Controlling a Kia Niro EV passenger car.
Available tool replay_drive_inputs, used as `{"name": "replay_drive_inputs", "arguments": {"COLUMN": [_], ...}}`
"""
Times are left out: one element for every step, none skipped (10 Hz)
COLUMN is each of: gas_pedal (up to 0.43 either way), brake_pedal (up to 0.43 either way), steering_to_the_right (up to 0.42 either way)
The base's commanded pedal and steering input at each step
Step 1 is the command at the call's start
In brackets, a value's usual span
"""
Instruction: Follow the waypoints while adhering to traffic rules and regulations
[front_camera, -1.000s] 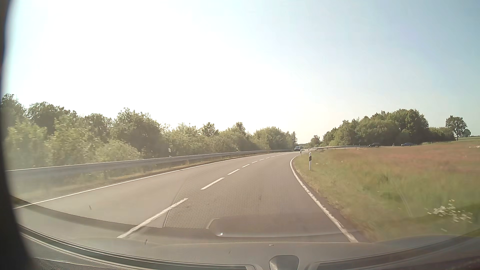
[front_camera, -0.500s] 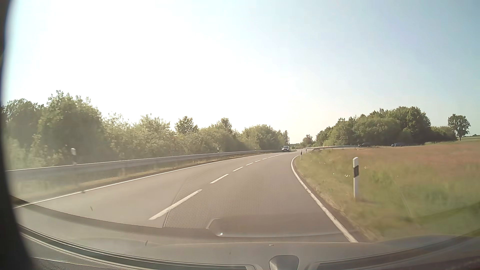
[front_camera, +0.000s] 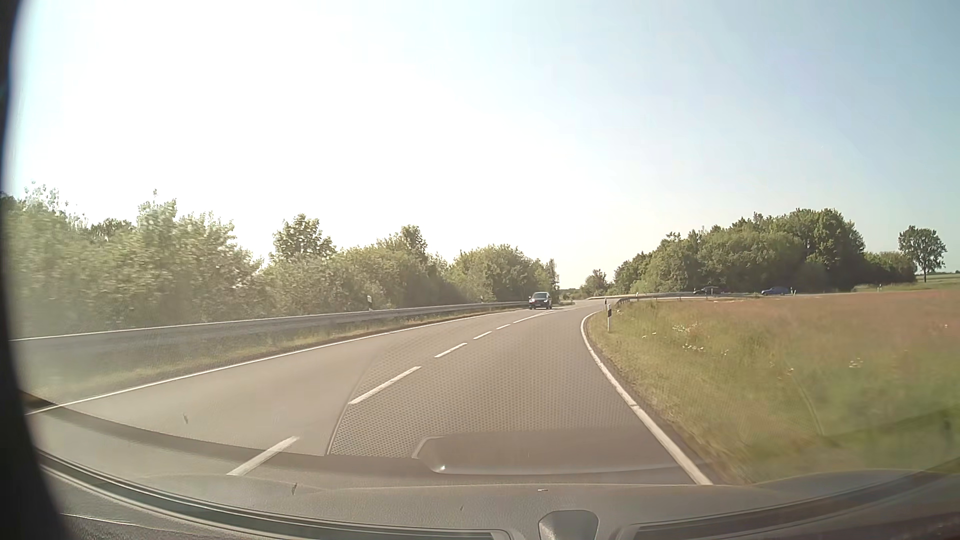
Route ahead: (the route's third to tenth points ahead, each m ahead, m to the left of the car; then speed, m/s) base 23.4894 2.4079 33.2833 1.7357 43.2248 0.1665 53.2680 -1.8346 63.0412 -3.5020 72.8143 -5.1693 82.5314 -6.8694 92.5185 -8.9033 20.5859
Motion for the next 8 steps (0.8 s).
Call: {"name": "replay_drive_inputs", "arguments": {"gas_pedal": [0.22,0.22,0.22,0.22,0.22,0.22,0.22,0.22], "brake_pedal": [0.006,0.006,0.006,0.006,0.006,0.006,0.006,0.006], "steering_to_the_right": [0.027,0.027,0.027,0.027,0.026,0.025,0.024,0.022]}}
